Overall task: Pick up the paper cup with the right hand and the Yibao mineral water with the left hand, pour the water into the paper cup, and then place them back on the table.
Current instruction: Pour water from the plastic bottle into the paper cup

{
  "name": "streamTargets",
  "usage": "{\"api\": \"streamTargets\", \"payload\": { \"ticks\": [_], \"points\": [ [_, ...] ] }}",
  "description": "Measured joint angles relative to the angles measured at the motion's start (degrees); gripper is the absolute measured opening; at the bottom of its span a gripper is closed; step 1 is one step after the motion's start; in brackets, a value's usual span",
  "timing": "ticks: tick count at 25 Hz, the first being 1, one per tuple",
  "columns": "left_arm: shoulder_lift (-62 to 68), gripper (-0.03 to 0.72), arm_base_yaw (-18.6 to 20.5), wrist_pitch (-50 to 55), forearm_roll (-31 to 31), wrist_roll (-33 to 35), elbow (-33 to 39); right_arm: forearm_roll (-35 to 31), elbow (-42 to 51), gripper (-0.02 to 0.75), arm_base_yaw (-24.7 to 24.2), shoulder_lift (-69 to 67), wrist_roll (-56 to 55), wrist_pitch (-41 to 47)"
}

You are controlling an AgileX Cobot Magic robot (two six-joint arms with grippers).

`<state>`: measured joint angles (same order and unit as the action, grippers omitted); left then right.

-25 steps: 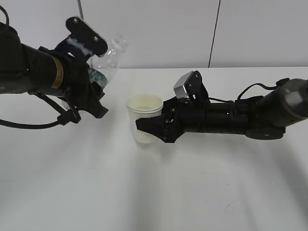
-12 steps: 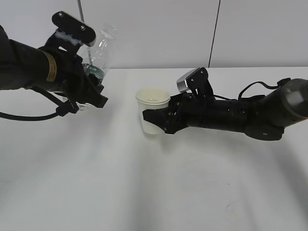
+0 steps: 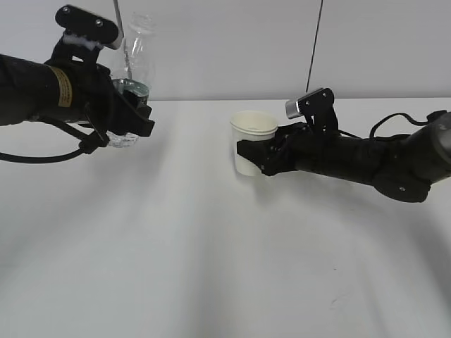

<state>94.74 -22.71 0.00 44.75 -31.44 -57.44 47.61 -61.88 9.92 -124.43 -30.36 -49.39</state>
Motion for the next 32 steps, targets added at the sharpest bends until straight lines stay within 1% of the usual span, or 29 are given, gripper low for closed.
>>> {"api": "streamTargets", "payload": {
  "ticks": [3, 13, 23, 26, 32],
  "points": [
    [1.52, 0.354, 0.76, -2.57, -1.35, 0.0, 0.0, -0.93, 0.0, 0.544, -0.78, 0.0, 0.51, 0.48],
    [8.51, 0.354, 3.39, -13.85, -3.25, -0.04, 0.0, -8.32, 0.0, 0.543, -2.03, 0.0, 4.6, 1.77],
    [13.92, 0.353, 8.96, -26.93, -4.45, -0.11, 0.0, -14.53, 0.0, 0.543, -4.4, 0.0, 6.5, 3.61],
    [15.91, 0.353, 10.32, -30.84, -4.52, -0.11, 0.0, -16.96, 0.0, 0.543, -4.61, 0.0, 7.13, 3.73],
    [20.05, 0.353, 13.68, -38.23, -6.6, 0.08, 0.0, -21.67, 0.0, 0.543, -4.61, 0.0, 9.28, 3.73]
  ]
}}
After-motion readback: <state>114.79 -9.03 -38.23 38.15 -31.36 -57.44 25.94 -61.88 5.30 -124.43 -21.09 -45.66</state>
